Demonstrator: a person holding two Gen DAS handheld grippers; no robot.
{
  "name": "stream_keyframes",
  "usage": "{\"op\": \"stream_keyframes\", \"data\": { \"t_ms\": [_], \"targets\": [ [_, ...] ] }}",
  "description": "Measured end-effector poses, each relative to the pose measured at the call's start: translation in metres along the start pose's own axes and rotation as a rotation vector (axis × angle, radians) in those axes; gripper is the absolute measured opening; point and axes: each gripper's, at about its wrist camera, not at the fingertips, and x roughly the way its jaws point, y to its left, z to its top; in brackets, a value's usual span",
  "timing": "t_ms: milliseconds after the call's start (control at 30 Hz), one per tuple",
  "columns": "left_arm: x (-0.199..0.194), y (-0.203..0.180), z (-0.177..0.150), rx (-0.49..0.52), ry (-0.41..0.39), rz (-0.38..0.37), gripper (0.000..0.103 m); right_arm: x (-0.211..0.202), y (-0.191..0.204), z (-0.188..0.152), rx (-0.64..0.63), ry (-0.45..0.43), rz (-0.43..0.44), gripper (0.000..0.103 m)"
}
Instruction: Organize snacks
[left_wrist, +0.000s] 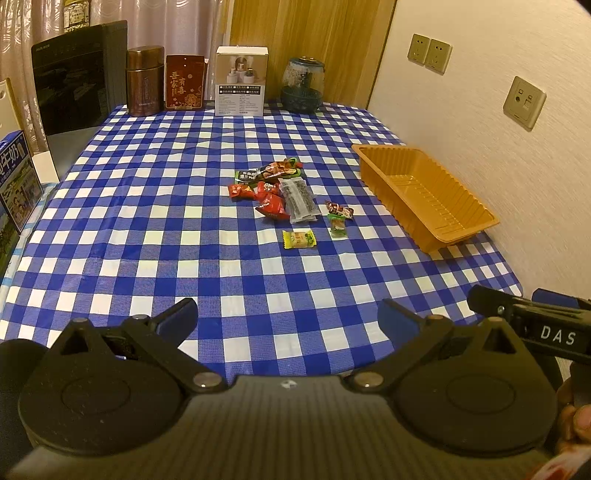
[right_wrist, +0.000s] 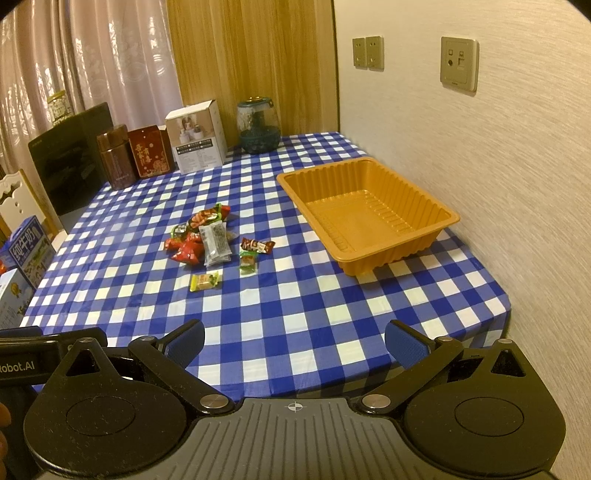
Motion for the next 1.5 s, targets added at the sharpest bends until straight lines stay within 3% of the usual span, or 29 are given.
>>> {"op": "stream_keyframes", "data": {
  "t_ms": [933,1133,1500],
  "targets": [
    [0.001,0.0,0.0,0.002,-0.002,0.0,0.103,0.004,-0.001,-0.001,0.006,-0.001,-0.002,0.103],
    [0.021,0.014,0.005,-0.015,0.017,0.007,0.103,0.027,-0.011,-0.002,0.027,0.011,-0.001,0.103],
    [0.092,0.045,0.022,-0.053,0.027,0.016,0.103,0.096,-0.008,0.011,0.045,0.003,0.021,0.102]
  ]
}}
